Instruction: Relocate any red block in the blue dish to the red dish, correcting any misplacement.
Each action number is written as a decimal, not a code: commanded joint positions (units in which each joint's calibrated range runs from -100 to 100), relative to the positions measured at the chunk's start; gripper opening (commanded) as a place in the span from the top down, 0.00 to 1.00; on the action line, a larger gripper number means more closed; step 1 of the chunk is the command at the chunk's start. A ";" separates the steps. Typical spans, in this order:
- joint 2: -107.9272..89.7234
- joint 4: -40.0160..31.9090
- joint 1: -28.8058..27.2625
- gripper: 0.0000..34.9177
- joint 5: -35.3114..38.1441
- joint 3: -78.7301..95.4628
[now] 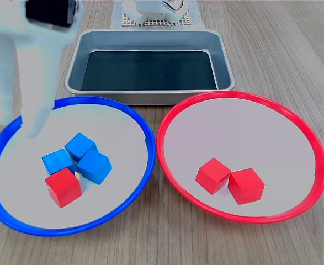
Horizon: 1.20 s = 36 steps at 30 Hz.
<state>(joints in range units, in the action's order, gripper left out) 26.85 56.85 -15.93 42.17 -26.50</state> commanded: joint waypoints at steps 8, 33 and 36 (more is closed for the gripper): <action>10.63 -1.01 -1.25 0.58 1.66 -11.60; 15.41 -5.63 0.92 0.50 1.76 -8.32; 14.98 -6.05 1.20 0.51 1.71 -6.96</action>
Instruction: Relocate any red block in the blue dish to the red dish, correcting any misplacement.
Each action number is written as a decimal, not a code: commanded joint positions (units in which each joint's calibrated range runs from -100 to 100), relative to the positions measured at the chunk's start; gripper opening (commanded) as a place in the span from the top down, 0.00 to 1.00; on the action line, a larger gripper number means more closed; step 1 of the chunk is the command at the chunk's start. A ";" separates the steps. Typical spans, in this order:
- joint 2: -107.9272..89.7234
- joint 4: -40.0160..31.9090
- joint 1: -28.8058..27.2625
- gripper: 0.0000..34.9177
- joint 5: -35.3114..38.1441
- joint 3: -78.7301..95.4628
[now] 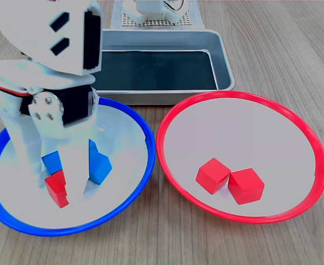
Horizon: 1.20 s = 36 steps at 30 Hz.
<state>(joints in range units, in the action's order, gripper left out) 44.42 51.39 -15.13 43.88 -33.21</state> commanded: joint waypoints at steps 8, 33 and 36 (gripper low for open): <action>-3.35 -1.41 1.25 0.54 -0.20 1.85; -12.82 0.16 3.98 0.98 -1.37 6.49; -16.83 0.82 5.30 0.98 -1.81 8.22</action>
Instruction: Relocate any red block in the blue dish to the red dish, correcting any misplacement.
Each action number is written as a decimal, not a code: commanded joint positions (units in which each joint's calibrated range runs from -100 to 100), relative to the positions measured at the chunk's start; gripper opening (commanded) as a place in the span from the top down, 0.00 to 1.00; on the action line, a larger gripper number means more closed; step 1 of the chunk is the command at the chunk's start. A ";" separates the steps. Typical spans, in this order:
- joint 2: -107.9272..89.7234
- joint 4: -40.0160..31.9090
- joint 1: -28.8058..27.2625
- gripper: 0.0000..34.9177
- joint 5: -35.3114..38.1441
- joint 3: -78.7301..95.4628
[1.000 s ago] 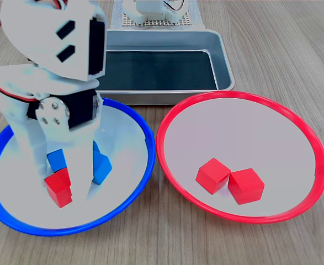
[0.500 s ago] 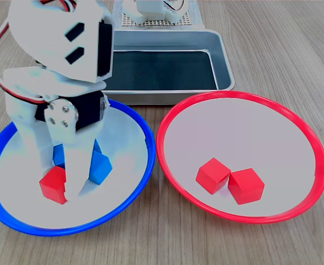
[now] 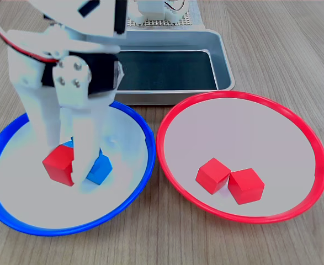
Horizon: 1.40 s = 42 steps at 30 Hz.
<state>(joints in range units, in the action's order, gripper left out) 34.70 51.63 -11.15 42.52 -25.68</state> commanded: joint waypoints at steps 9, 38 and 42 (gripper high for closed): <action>-17.26 3.71 12.14 0.99 -4.35 8.07; -14.19 -5.12 24.94 0.99 -6.79 25.91; -12.57 -6.36 25.13 0.99 -7.52 25.09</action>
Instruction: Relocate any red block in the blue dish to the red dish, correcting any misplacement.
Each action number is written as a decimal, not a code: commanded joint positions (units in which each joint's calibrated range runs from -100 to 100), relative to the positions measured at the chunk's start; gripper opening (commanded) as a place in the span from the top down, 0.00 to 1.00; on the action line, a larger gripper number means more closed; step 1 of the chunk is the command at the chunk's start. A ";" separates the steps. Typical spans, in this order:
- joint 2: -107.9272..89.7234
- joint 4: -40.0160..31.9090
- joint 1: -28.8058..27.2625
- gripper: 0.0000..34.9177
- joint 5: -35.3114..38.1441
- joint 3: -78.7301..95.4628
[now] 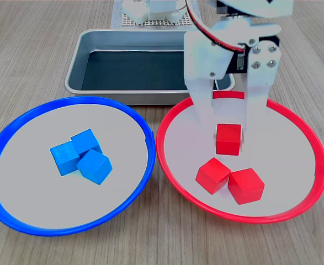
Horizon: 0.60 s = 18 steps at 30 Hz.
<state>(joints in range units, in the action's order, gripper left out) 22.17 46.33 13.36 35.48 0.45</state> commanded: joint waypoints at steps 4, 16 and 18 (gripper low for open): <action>1.59 -1.47 0.80 0.99 -0.83 -1.96; 4.23 -4.69 1.37 0.83 -1.95 -3.69; 4.23 -5.18 1.37 0.77 -2.39 -3.87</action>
<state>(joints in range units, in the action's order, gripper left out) 26.77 42.01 14.51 33.58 -0.64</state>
